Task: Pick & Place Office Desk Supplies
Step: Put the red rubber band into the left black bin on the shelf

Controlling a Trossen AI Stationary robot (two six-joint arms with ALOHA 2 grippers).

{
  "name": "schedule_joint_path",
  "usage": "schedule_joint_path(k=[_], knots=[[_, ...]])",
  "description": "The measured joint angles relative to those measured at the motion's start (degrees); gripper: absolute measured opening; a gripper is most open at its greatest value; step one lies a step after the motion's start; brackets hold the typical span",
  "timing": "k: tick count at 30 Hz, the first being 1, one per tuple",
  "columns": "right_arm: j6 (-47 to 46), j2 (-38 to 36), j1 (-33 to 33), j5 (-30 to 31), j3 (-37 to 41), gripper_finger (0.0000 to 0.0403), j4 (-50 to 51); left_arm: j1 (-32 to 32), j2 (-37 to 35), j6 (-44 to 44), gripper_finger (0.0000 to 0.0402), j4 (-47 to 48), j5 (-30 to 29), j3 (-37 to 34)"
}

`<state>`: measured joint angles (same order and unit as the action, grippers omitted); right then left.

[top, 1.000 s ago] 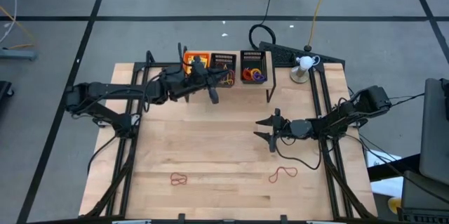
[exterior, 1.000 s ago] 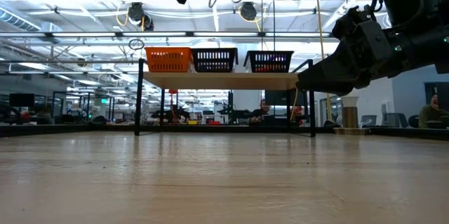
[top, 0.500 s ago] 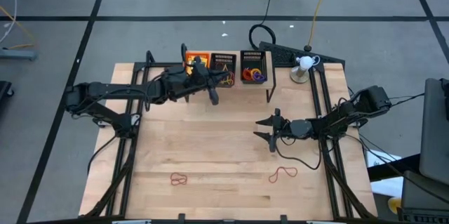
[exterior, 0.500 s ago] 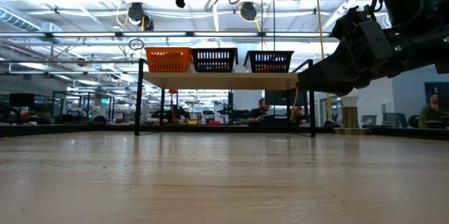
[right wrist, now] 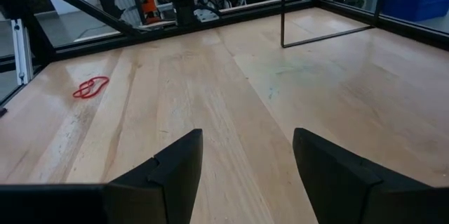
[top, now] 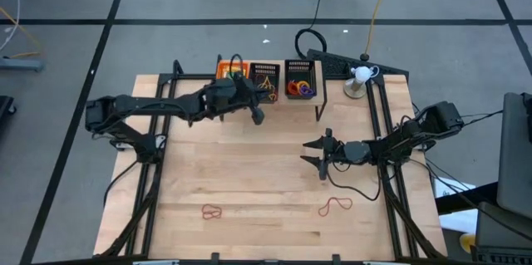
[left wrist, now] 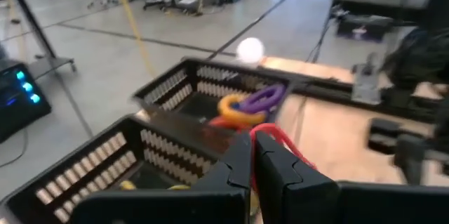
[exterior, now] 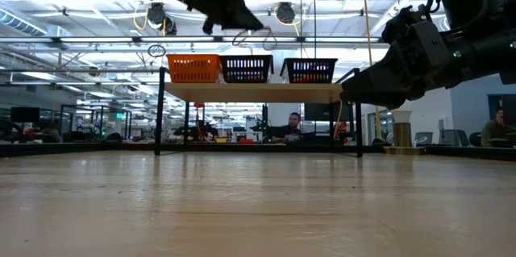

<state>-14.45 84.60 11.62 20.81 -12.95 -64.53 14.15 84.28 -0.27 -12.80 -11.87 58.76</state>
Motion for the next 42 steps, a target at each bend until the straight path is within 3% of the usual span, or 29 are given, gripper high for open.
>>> schedule_joint_path(k=[10, 16, 27, 33, 39, 42], knots=[[-1.19, 0.00, 0.00, -0.03, 0.00, 0.0212, 0.09, 6.16, 1.14, 0.55, 0.0000, -1.00, -0.09, 0.00], [-1.19, 0.00, 0.00, -0.01, 0.00, 0.0212, 0.08, 8.56, 1.14, 2.84, 0.0001, -0.67, 4.77, 0.00], [-1.17, 0.00, 0.00, 0.05, 0.00, 0.0212, 0.07, 8.88, 1.14, -1.23, 0.0012, -1.01, 1.37, 0.00], [-0.92, 0.00, 0.00, 0.08, 0.00, 0.0212, 0.07, 8.88, 1.14, 1.35, 0.0044, -0.49, 1.83, 0.00], [-0.90, 0.00, 0.00, 0.10, 0.00, 0.0212, 0.09, 8.88, 1.13, 5.36, 0.0105, -0.81, 1.87, 0.00], [-0.25, 0.00, 0.00, 0.10, 0.00, 0.0212, 0.09, 8.90, 1.12, 5.35, 0.0133, -4.52, 5.85, -0.02]])
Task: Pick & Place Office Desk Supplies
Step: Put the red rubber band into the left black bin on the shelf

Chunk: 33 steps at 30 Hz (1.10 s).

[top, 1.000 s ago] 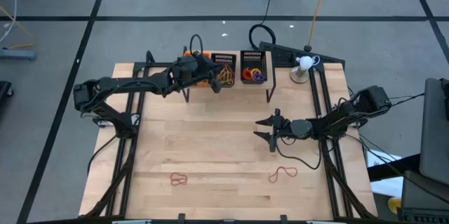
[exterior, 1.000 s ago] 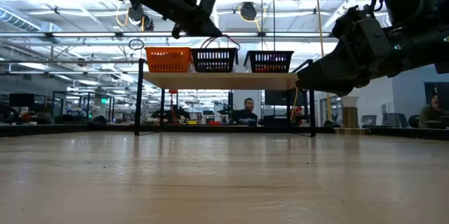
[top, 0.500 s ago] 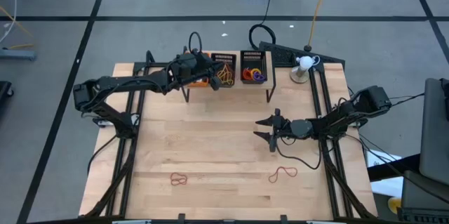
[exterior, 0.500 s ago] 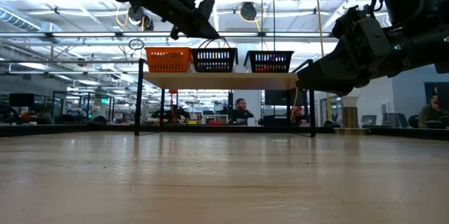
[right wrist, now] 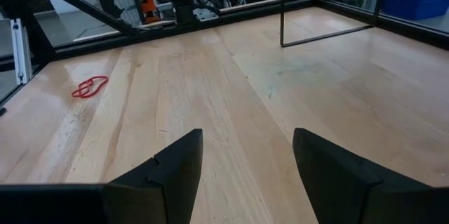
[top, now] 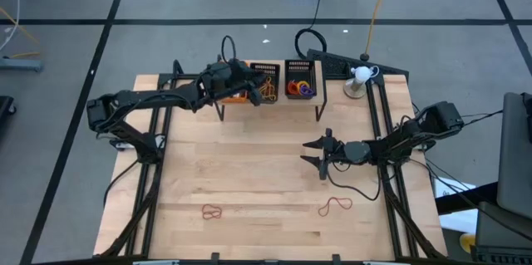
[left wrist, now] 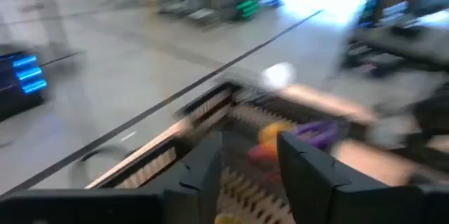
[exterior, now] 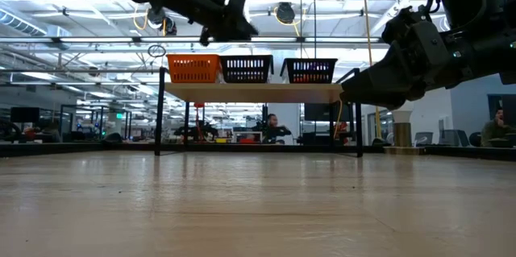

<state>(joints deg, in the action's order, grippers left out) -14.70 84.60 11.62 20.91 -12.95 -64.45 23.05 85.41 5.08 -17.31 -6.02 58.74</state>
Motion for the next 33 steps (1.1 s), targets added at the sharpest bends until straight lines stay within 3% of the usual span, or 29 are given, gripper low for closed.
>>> schedule_joint_path(k=[5, 9, 12, 16, 19, 23, 29, 33], knots=[[0.91, 0.00, 0.12, -1.18, 0.00, 0.0212, 0.00, -0.76, -4.36, -0.20, 0.0161, -4.48, 18.64, -0.02], [4.51, 0.00, 0.83, -6.68, 0.00, 0.0212, -1.78, -4.55, -12.14, -2.84, 0.0165, 4.58, 22.48, -0.02], [10.84, 0.00, 3.63, -7.62, -0.02, 0.0212, -6.02, -10.51, -19.16, -7.49, 0.0162, 15.19, 16.67, -0.02], [17.38, -0.07, 8.61, -7.51, -0.56, 0.0212, -9.17, -22.02, -25.28, -10.64, 0.0155, 28.63, 1.41, -0.11], [18.30, -0.09, 11.88, -7.43, -2.83, 0.0212, -6.86, -30.48, -27.64, -8.36, 0.0153, 34.66, -9.59, -1.72], [13.64, -1.43, 15.62, -7.38, -10.32, 0.0212, 10.51, -38.98, -29.38, -2.29, 0.0152, 35.46, -18.77, -5.89], [0.18, -2.75, 19.26, -7.62, -30.48, 0.0212, 61.75, -44.76, -28.48, 3.84, 0.0152, 31.68, -27.75, -12.48], [-6.12, -3.11, 20.10, -8.03, -37.76, 0.0212, 82.97, -45.18, -27.35, 5.53, 0.0152, 28.06, -30.50, -14.87]])
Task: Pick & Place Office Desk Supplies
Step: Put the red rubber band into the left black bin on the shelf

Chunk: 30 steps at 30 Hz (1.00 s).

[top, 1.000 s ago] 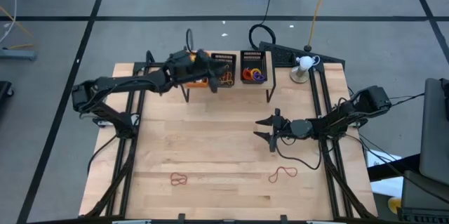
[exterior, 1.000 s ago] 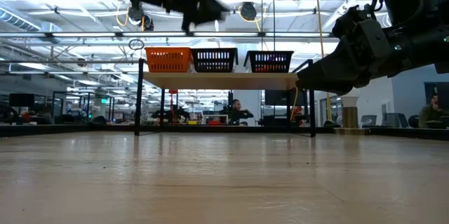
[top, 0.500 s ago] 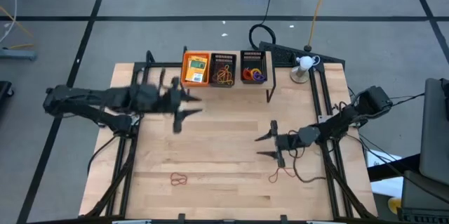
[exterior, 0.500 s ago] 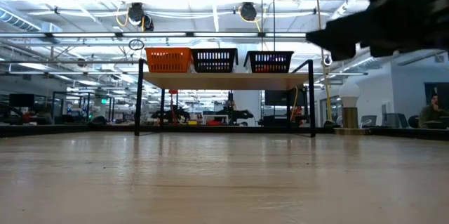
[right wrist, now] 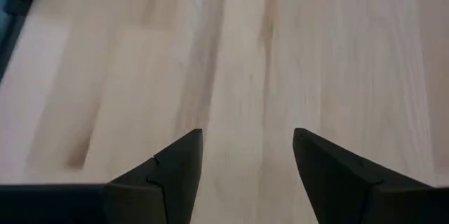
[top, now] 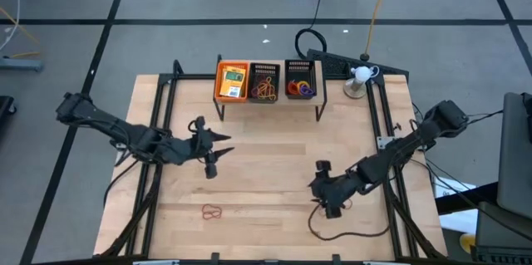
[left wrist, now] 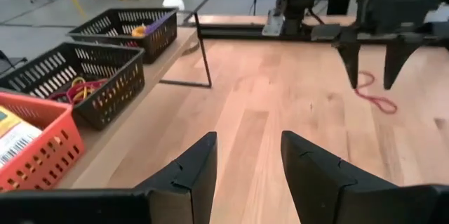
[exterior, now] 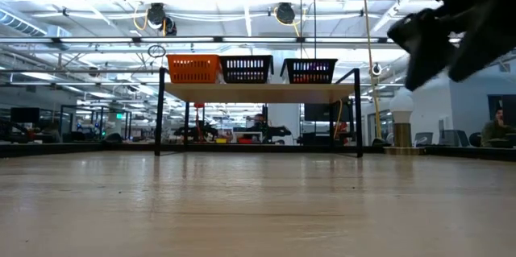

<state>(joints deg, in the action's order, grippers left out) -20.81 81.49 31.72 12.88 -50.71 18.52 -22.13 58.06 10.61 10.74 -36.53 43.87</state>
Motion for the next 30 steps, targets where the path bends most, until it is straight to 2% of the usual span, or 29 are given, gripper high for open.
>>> schedule_joint_path(k=[2, 5, 8, 21, 30], knots=[[-2.37, -0.85, -0.13, -2.67, -0.37, 0.0212, 2.81, 0.31, 0.29, -0.17, 0.0152, -1.57, -0.24, -0.06], [-6.02, -1.37, -0.53, -8.26, 0.04, 0.0212, 2.94, 0.37, 0.38, 0.23, 0.0152, -2.67, -0.20, -0.06], [-7.43, -1.35, -0.33, -11.33, 1.00, 0.0212, 3.18, 0.37, 0.38, -0.27, 0.0152, -4.52, -0.24, -0.06], [-1.91, -1.35, -0.11, -11.62, 10.73, 0.0212, 2.36, 0.31, 0.40, 2.08, 0.0152, -5.05, 0.16, -0.03], [-2.29, -1.55, 0.57, -13.94, 18.31, 0.0212, -12.17, -0.14, 0.46, 3.21, 0.0152, -4.92, 0.65, 0.01]])
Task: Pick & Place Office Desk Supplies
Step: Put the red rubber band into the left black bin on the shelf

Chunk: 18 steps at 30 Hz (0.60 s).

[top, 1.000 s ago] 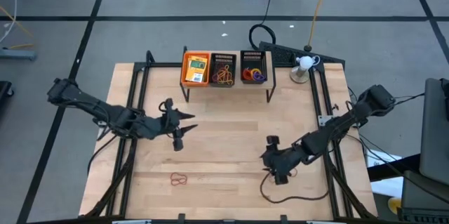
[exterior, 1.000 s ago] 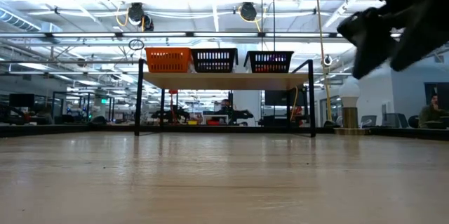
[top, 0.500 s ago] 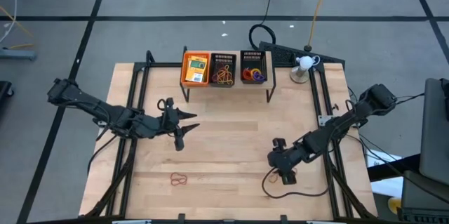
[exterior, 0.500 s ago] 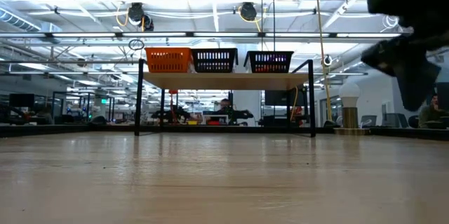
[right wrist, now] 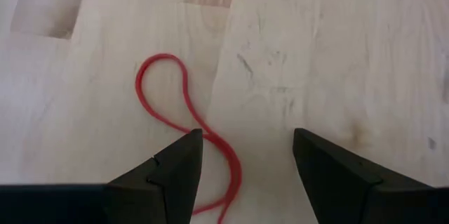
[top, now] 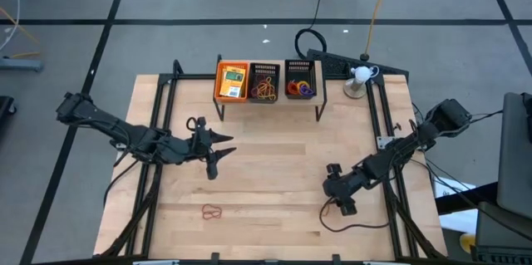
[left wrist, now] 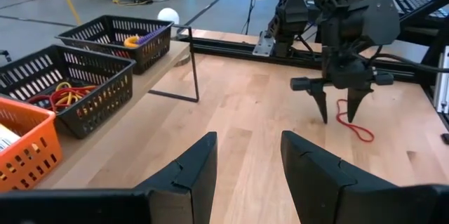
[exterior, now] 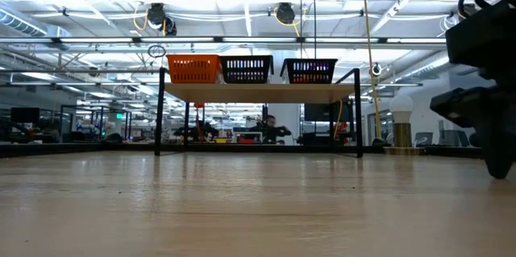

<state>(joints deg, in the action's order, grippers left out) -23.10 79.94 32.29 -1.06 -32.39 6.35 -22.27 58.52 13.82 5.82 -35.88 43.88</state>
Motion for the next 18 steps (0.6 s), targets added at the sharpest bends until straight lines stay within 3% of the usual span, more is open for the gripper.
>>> schedule_joint_path(k=[13, 18], knots=[[0.42, 0.10, 6.71, 8.30, 4.47, 0.0212, -3.25, 0.01, 0.00, 0.22, 0.0152, 0.11, 0.00, 0.00], [0.89, -0.02, 8.98, 12.32, 9.93, 0.0212, -14.21, 0.01, 0.00, 0.76, 0.0152, 0.11, -0.01, 0.00]])
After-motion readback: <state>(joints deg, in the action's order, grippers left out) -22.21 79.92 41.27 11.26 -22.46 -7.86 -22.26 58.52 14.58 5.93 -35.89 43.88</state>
